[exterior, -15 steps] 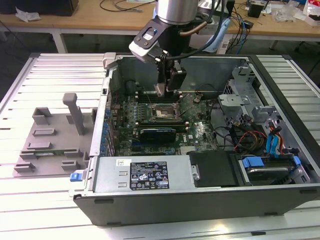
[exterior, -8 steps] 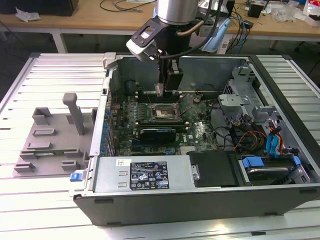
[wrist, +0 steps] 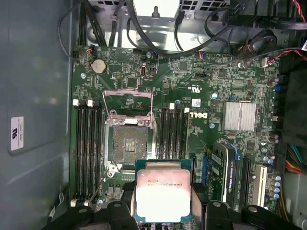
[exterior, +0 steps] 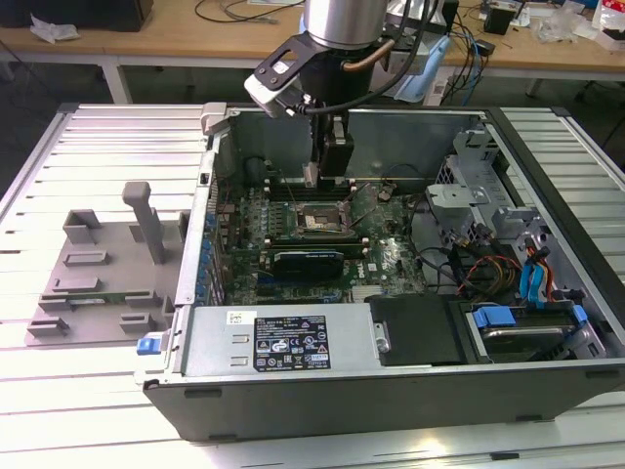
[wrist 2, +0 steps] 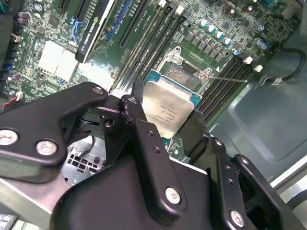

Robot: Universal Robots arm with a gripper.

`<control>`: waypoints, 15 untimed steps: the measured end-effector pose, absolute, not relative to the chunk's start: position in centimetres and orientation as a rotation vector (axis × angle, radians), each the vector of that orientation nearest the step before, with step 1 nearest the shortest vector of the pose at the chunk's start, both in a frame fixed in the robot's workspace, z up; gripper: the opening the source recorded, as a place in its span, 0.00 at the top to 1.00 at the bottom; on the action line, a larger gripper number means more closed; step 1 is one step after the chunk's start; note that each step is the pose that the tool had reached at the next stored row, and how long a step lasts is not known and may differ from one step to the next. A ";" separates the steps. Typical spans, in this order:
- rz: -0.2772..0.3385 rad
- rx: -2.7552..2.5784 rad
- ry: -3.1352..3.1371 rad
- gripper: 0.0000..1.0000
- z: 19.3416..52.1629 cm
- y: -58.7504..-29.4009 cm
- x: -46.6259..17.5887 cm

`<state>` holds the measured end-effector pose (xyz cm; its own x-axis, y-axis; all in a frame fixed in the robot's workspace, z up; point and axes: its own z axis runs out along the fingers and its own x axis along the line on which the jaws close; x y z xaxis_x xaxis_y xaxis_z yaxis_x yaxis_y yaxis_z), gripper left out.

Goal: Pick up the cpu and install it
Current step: 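Place the cpu into insertion slot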

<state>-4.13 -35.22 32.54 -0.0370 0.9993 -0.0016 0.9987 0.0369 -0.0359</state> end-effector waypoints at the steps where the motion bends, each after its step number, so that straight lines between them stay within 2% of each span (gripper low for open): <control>1: 0.042 -2.163 -2.245 0.45 32.5 -35.2 -4.1; 15: 0.042 -2.163 -2.245 0.45 31.3 -35.2 -4.1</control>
<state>-4.13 -35.17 31.26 -0.0370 0.9993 -0.0018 0.9987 0.0369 -0.0360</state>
